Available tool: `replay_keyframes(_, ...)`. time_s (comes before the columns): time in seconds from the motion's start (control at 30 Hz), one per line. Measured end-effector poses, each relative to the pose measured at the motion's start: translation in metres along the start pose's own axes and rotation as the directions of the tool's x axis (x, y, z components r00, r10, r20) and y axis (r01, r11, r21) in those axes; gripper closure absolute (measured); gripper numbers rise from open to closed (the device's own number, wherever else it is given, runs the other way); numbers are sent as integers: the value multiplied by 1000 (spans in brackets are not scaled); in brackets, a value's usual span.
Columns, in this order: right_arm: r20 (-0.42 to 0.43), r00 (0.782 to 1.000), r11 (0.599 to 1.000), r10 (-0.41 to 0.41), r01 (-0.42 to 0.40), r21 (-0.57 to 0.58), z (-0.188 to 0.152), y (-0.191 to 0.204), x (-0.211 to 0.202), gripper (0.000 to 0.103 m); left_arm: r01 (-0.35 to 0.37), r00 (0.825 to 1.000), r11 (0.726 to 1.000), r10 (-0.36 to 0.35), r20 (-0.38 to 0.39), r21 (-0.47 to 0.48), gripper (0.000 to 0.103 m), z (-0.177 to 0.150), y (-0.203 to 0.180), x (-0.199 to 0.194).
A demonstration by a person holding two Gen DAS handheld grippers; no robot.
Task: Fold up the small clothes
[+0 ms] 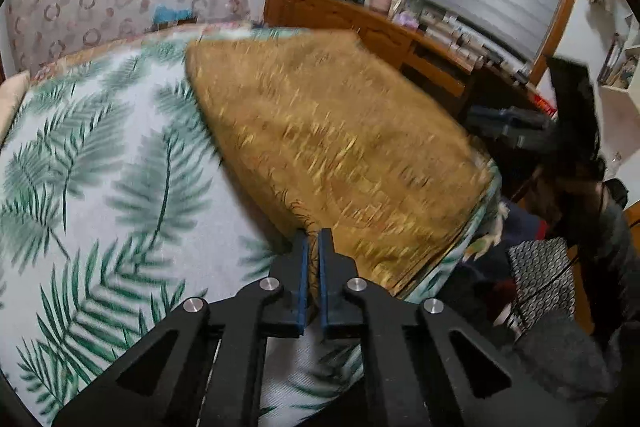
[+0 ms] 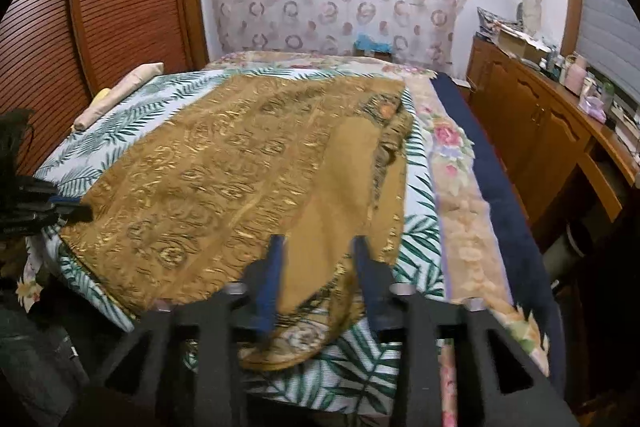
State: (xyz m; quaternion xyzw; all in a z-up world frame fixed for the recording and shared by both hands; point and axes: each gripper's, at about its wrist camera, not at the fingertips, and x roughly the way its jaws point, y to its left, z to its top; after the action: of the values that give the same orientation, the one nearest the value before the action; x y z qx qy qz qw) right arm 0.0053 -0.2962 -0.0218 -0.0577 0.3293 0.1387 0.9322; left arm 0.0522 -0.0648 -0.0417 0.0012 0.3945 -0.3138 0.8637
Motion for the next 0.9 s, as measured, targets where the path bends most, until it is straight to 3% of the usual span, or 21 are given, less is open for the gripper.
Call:
replay_keyframes(0.23,44,996,995,84,-81,-55,1,31,-15,42,19,993,998,-26,119,56,99,59,-20,-13)
replay_keyframes(0.5,89,985,986,147,-140,-87,1,47,-34,42,-13,990,998,5,139,58,99,100,-16,12)
replay_keyframes(0.57,100,984,985,145,-134,-112,-4,50,-31,42,-28,990,998,21,141,49,99,104,-12,17)
replay_keyframes(0.9,-35,996,994,87,-89,-58,-23,22,26,42,-17,991,1000,18,130,-6,99,95,10,25)
